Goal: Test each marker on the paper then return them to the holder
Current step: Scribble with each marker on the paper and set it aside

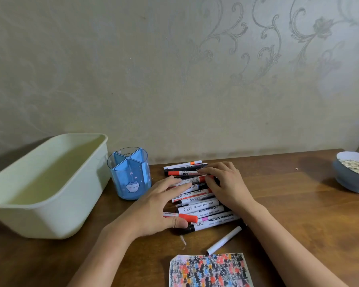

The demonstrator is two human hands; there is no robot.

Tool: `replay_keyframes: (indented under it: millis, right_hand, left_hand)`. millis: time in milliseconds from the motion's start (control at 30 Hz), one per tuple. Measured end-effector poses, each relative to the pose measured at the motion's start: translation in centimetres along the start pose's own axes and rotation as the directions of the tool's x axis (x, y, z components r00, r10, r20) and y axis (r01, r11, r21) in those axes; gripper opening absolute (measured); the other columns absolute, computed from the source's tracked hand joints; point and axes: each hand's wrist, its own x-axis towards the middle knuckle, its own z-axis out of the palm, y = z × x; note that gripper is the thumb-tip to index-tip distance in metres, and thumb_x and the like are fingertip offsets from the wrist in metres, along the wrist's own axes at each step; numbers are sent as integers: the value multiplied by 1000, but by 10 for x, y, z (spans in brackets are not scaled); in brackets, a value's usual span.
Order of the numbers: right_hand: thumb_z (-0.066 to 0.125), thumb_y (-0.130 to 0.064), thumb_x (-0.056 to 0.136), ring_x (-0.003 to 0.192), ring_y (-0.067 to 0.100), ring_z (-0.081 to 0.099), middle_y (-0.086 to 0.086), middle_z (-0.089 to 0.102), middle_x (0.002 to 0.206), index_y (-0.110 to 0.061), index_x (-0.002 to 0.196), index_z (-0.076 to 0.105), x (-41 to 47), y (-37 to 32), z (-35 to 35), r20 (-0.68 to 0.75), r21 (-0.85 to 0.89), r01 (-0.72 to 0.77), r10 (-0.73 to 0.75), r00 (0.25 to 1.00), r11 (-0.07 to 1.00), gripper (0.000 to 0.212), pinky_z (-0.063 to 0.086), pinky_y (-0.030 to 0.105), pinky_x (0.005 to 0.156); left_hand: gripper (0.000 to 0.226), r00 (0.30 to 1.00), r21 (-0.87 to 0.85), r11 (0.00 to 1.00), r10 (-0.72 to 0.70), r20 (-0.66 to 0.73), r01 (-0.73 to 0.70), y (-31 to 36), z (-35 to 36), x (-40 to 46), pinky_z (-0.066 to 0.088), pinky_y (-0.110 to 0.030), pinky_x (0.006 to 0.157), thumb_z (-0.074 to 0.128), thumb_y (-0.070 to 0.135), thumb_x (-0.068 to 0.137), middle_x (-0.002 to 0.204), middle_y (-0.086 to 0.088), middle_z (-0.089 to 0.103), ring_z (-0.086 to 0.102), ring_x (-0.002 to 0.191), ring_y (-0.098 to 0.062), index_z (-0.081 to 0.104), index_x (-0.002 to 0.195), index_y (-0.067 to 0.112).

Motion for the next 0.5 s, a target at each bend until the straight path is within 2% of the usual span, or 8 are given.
replay_keyframes:
  millis: [133, 367, 500]
  right_hand:
    - [49, -33, 101, 127, 13, 41, -12, 59, 133, -38, 128, 64, 0, -1, -2, 20, 18, 4, -4, 1000, 1000, 31, 37, 41, 105]
    - [52, -32, 100, 127, 14, 41, -10, 58, 134, -34, 127, 65, 2, -9, -11, 32, 18, 22, -23, 999, 1000, 29, 37, 41, 106]
    - [53, -30, 100, 125, 14, 42, -9, 58, 135, -32, 126, 65, 0, -21, -26, 41, -27, 53, -52, 998, 998, 29, 38, 36, 102]
  left_hand:
    - [84, 999, -6, 1000, 3, -32, -3, -6, 6, -1, 29, -42, 118, 66, 66, 79, 153, 36, 4, 12, 143, 3, 14, 145, 64]
    - [84, 998, -9, 1000, 0, -68, -1, -7, 6, -6, 24, -36, 116, 70, 59, 80, 153, 37, 3, 7, 134, 11, 18, 145, 63]
    - [79, 992, 6, 999, -40, -120, 41, -2, 2, -21, 24, -38, 117, 71, 50, 84, 154, 33, 11, 7, 132, 11, 23, 146, 60]
